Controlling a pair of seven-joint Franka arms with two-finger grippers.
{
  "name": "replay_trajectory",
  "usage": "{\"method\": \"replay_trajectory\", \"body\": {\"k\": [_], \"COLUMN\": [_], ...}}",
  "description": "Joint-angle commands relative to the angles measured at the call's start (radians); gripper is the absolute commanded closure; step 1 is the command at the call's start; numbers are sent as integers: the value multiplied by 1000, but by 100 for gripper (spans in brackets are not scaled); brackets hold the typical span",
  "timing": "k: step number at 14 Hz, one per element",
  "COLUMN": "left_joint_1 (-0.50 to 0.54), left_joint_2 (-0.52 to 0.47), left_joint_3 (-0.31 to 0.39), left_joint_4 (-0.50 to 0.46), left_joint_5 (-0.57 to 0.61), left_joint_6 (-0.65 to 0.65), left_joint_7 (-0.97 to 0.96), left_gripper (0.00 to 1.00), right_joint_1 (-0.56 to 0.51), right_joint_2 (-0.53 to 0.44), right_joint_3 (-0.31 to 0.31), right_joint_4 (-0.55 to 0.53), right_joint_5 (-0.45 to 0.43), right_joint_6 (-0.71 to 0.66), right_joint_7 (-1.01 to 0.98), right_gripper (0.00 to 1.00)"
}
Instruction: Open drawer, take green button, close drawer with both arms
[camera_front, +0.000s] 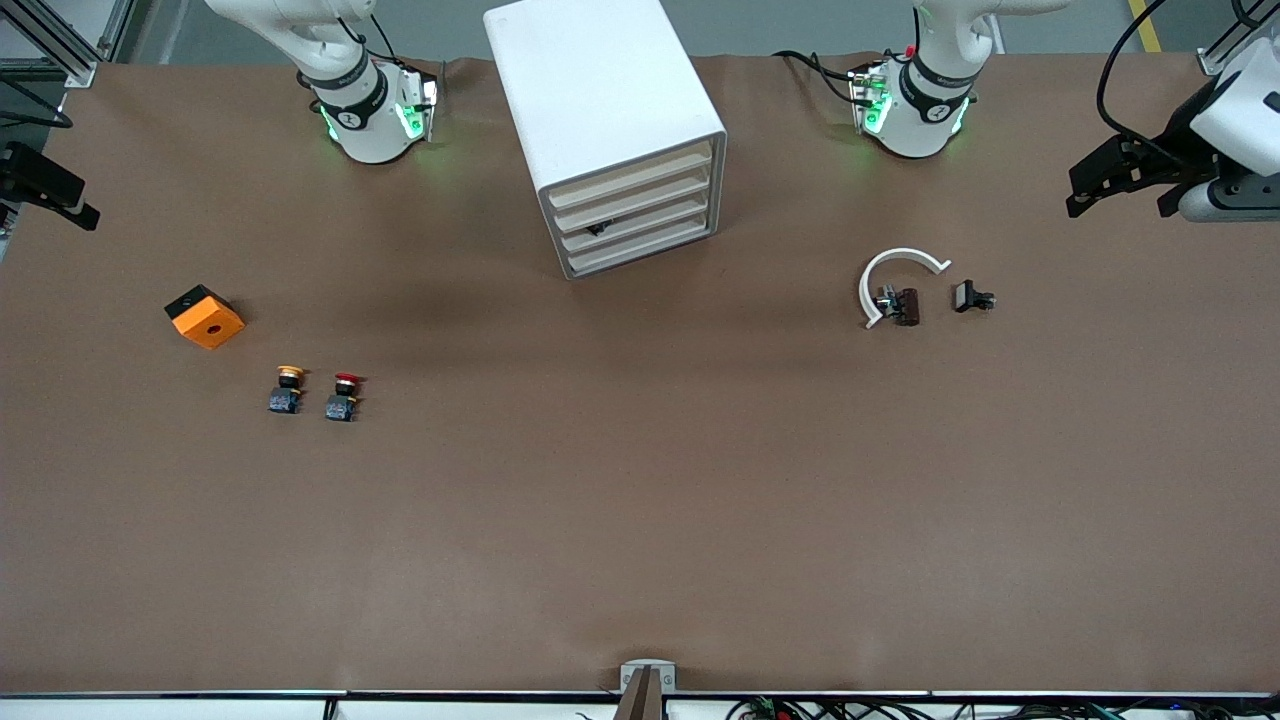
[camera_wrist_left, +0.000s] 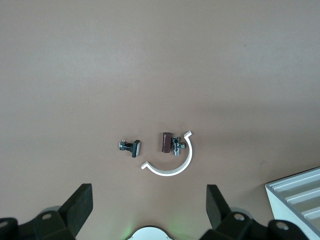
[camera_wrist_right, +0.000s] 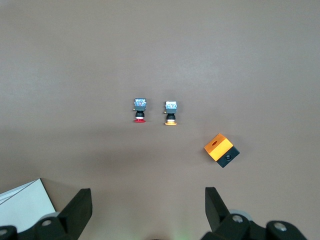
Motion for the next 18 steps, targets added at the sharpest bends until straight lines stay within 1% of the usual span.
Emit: {"method": "replay_trajectory", "body": {"k": [1, 4, 5, 6, 8, 10, 12, 14, 16, 18], "left_joint_1": [6, 5, 5, 3, -5, -6, -6, -8, -14, -28], "left_joint_2": [34, 92, 107, 109, 109, 110, 133, 202, 273, 310], "left_joint_3": [-1, -2, -2, -2, -6, -30, -50, -113, -185, -231], "left_joint_4": [10, 7, -15, -57, -174, -287, -360, -374, -371, -360], "left_joint_5": [-10, -12, -26, -38, -40, -41, -67, -72, -64, -63], "left_joint_6": [-24, -8, 21, 70, 190, 314, 426, 521, 609, 631], "left_joint_7": [-3, -3, -4, -4, -4, -6, -18, -122, -297, -426], "left_gripper": [0, 0, 0, 0, 0, 0, 0, 0, 0, 0], "right_joint_1": [-1, 0, -1, -6, -34, -37, -44, -43, -44, -44], "right_joint_2": [-25, -25, -27, -27, -27, -27, -25, -25, -25, -25], "right_joint_3": [8, 9, 9, 14, 49, 49, 49, 48, 45, 45], "right_joint_4": [-22, -21, -21, -21, -21, -21, -21, -21, -21, -21], "right_joint_5": [-15, -16, -16, -16, -16, -16, -16, -16, -16, -16], "right_joint_6": [7, 7, 7, 7, 7, 7, 7, 7, 10, 12], "right_joint_7": [-4, -6, -6, -6, -6, -6, -10, -12, -12, -12], "right_gripper": [0, 0, 0, 0, 0, 0, 0, 0, 0, 0]}}
